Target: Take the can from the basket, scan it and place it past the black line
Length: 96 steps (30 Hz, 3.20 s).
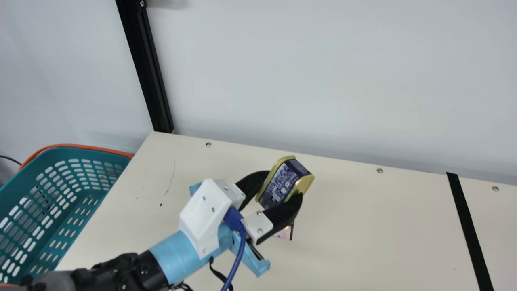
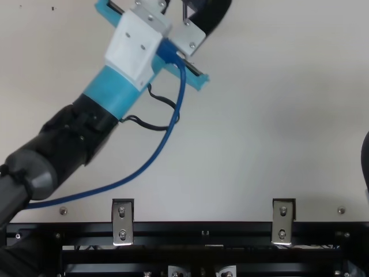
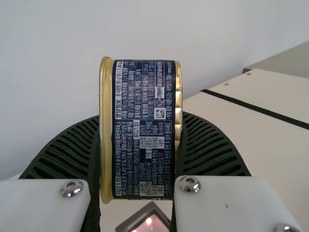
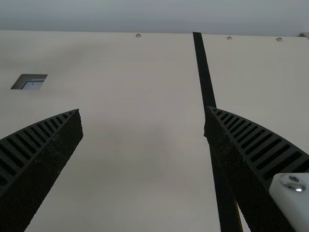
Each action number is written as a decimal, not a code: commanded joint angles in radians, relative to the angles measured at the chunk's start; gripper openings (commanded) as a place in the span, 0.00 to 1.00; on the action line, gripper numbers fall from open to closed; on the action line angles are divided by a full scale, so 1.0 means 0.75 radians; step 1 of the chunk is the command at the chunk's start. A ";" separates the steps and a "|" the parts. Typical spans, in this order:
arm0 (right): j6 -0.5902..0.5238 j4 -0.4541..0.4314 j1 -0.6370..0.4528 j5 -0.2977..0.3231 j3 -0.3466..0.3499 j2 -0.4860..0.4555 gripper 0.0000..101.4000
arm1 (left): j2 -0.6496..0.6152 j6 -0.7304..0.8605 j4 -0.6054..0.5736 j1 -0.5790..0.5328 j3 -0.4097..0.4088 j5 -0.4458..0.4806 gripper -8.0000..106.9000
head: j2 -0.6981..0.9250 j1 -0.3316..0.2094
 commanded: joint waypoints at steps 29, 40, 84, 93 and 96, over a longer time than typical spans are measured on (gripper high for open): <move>0.000 0.000 0.000 0.000 0.000 0.000 1.00 | 0.124 -0.156 0.129 0.202 -0.206 0.083 0.16 | -0.003 -0.049; 0.000 0.000 0.000 0.000 0.000 0.000 1.00 | 0.171 -0.430 0.198 0.225 -0.256 0.132 0.16 | -0.003 -0.049; 0.000 0.000 0.000 0.000 0.000 0.000 1.00 | 0.218 -0.587 -0.193 0.037 0.046 -0.202 0.16 | -0.003 -0.049; 0.000 0.001 0.000 0.000 0.000 0.000 1.00 | 0.231 -0.657 -0.260 -0.029 0.027 -0.177 0.16 | -0.003 -0.049; 0.000 0.001 0.000 0.000 0.000 0.000 1.00 | 0.235 -0.668 -0.276 -0.049 0.015 -0.170 0.16 | -0.003 -0.049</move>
